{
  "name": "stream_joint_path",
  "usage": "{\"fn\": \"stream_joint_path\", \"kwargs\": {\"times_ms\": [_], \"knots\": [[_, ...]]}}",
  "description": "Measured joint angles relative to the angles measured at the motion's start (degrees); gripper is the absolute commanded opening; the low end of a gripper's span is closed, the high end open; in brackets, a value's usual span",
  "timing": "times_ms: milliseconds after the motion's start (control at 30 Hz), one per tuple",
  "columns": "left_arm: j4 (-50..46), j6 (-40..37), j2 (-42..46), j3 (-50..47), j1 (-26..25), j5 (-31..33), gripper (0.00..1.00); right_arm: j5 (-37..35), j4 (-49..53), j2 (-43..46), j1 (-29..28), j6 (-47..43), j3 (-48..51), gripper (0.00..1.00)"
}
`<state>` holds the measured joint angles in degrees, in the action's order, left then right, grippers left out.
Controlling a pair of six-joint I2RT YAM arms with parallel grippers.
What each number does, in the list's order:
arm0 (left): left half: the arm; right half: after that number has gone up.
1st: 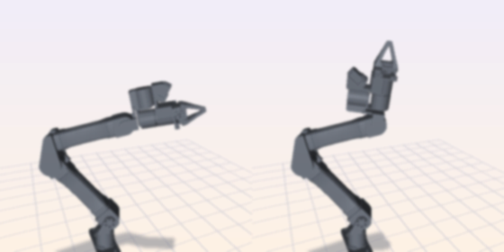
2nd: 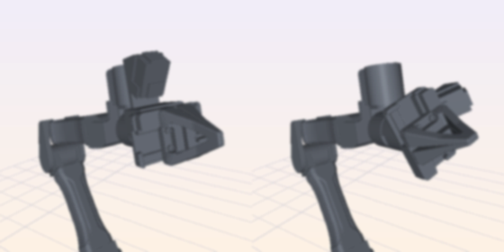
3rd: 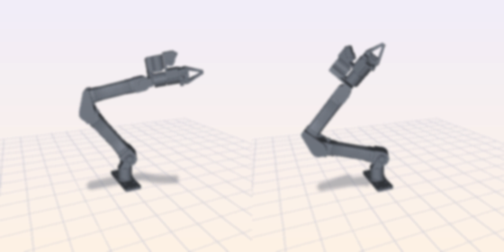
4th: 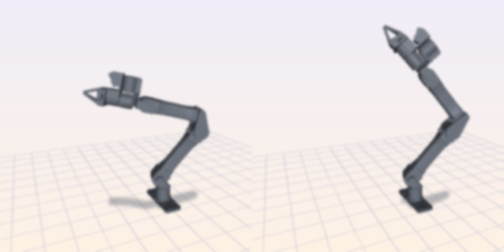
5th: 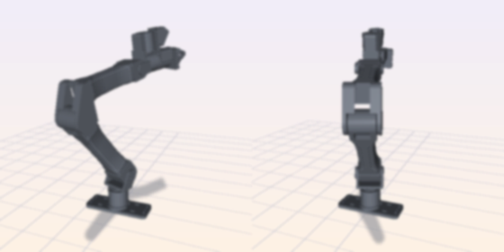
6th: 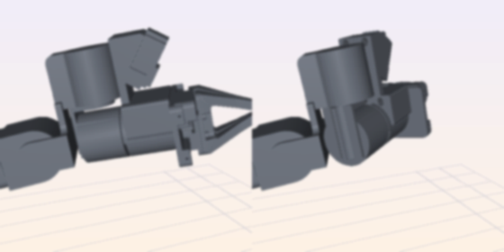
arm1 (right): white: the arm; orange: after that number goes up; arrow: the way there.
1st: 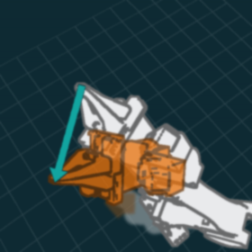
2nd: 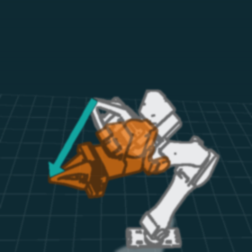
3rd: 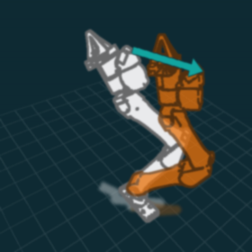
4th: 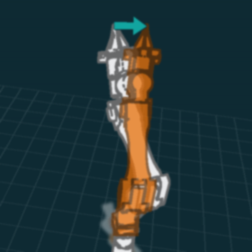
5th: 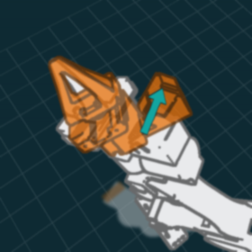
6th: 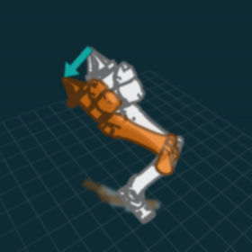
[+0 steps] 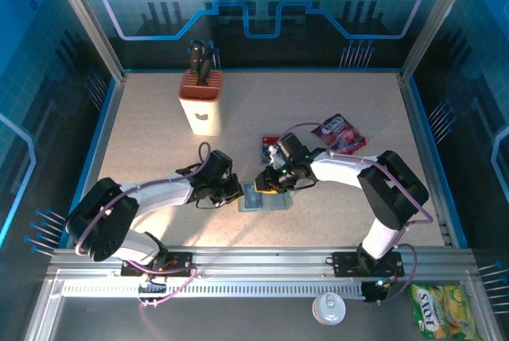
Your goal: Take the credit cards out of the card holder
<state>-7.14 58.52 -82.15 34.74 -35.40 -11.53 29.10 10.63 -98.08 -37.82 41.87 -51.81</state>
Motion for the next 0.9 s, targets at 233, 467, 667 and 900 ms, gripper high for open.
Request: {"fn": "stream_joint_path", "kwargs": {"times_ms": [233,467,667,900], "knots": [[0.35,-0.02,0.02,-0.2,0.0,-0.74,0.05,0.02,-1.92,-0.57,-0.07,0.79,0.0,0.35],[1.97,-0.02,-1.77,-0.2,0.0,-1.49,0.05,0.02,-2.6,-1.05,-0.15,1.07,0.07,0.35],[2.36,-0.04,-2.36,-0.17,0.0,-1.81,0.04,0.0,-2.84,-1.68,-0.26,1.53,0.11,0.35],[1.77,-0.2,-2.34,0.22,0.0,-1.77,0.04,0.0,-3.06,-1.86,-0.55,1.68,0.39,0.35]]}}
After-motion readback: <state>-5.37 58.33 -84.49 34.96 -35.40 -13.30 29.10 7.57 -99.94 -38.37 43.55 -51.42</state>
